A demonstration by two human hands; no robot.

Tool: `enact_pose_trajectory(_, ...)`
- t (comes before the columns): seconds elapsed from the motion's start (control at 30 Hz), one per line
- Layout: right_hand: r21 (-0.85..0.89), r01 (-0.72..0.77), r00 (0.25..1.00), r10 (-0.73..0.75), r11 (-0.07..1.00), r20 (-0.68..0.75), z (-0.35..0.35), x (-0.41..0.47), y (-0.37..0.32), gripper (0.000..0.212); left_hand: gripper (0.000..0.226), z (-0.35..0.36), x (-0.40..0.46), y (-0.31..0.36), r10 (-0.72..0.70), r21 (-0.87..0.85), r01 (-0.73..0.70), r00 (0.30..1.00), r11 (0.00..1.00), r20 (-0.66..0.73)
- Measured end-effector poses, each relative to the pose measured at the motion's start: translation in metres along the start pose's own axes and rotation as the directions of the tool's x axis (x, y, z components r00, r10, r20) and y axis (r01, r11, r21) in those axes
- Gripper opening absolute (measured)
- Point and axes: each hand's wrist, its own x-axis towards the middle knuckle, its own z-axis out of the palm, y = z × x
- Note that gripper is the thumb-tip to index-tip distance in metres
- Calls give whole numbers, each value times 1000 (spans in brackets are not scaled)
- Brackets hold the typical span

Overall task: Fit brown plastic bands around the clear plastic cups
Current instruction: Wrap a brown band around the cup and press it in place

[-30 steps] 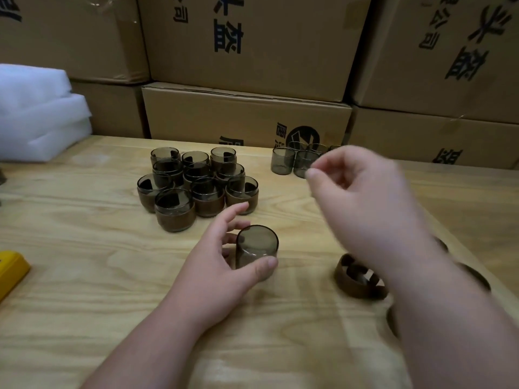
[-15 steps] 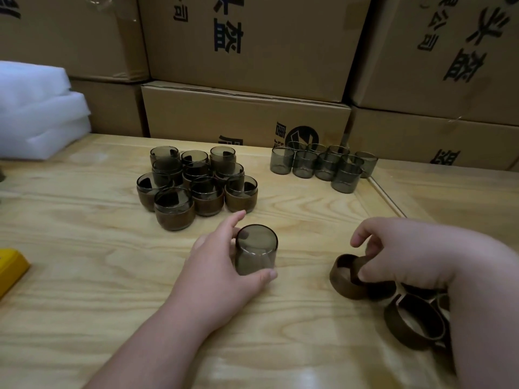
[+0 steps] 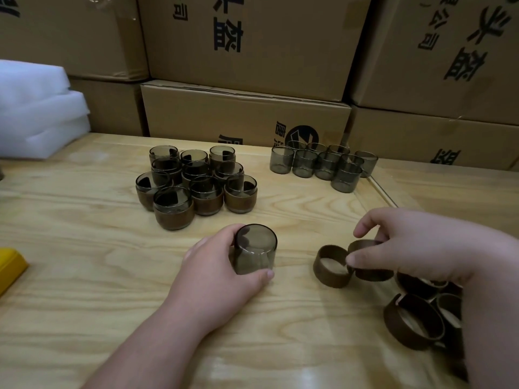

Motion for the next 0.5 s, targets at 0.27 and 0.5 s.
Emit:
enact_pose_trajectory(0.27,54,97,984,-87,994,-158,-1,-6,-7,33,73,-1,-1,4,-9,-11,9,1000,1000,9)
enact_pose_trajectory(0.5,573,501,834,-186,648,-519,36,-6,-69,43,69,0,-1,4,-25,-224,11,998,975,-58)
